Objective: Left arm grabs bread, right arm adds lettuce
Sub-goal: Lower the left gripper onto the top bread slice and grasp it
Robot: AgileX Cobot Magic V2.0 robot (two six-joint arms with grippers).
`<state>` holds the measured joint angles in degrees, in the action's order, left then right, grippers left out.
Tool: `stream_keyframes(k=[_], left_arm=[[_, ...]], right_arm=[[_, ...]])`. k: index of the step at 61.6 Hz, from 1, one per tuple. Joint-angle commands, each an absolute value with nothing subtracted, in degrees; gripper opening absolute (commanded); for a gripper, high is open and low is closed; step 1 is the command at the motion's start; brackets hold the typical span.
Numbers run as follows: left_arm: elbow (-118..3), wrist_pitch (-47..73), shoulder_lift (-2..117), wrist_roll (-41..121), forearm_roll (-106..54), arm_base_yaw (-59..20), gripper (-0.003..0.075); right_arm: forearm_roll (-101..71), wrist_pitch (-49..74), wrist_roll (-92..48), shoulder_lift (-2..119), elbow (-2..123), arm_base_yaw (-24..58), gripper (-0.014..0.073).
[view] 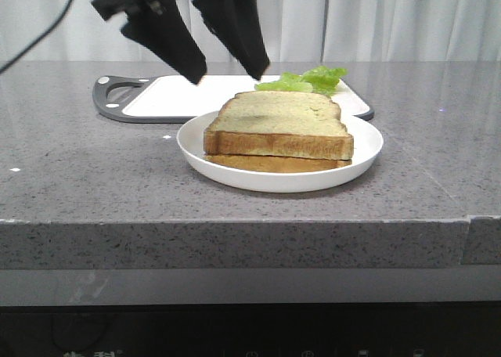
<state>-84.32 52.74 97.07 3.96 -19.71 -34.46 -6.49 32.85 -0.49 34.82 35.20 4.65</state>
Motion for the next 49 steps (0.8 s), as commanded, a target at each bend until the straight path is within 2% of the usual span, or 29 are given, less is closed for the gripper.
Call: stream_keyframes(k=[1, 34, 40, 49], left_arm=[[-87.8, 52.7, 97.2, 2.7, -21.4, -34.7, 0.0459], [-89.0, 52.3, 102.1, 2.7, -22.9, -34.6, 0.0453], [-89.0, 52.3, 102.1, 2.7, -22.9, -34.6, 0.0394], [-89.0, 52.3, 102.1, 2.7, -22.9, -34.6, 0.0255]], right_arm=[[-6.8, 28.8, -0.8, 35.3, 36.9, 4.4, 0.0395], [-6.8, 28.8, -0.8, 35.3, 36.9, 4.4, 0.0395], [-6.8, 28.9, -0.8, 35.3, 36.9, 4.4, 0.0395], [-6.8, 28.9, -0.8, 35.3, 36.9, 4.4, 0.0395]])
